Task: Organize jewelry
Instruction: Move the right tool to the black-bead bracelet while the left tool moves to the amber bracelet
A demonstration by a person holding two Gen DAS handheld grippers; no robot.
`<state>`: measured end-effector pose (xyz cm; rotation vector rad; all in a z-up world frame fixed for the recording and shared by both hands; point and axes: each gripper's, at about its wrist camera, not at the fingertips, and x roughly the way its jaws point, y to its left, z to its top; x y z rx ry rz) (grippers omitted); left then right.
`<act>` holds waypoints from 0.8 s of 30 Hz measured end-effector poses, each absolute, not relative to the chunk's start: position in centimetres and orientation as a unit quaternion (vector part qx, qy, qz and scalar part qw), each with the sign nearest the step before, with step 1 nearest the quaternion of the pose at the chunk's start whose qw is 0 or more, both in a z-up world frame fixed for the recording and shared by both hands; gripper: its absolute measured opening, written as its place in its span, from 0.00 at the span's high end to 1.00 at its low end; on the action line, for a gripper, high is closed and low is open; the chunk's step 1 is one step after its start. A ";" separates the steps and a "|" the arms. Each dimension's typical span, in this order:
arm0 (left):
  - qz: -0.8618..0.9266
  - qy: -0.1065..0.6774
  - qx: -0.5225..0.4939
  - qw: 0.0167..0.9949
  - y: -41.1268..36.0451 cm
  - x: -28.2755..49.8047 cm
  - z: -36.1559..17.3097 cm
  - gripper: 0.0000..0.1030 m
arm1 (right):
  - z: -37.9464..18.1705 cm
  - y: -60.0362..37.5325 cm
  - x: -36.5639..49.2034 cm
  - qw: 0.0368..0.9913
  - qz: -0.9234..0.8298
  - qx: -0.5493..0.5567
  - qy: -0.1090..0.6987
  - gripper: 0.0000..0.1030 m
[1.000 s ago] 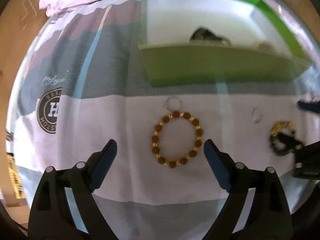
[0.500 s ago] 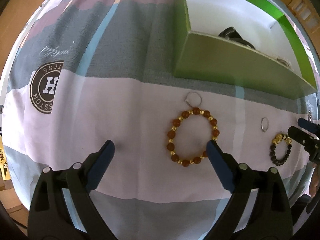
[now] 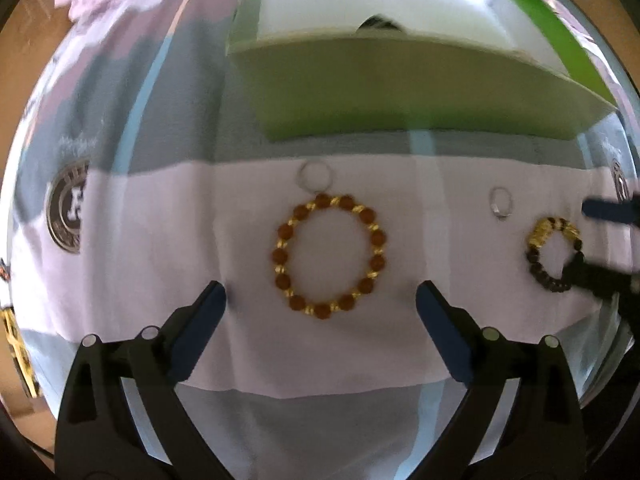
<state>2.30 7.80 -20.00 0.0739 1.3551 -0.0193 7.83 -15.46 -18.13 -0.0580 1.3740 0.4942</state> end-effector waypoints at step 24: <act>0.064 0.619 0.023 0.783 10.3 3.1 -21.3 0.28 | -20.8 -12.6 6.5 0.766 0.145 -0.198 0.594 0.08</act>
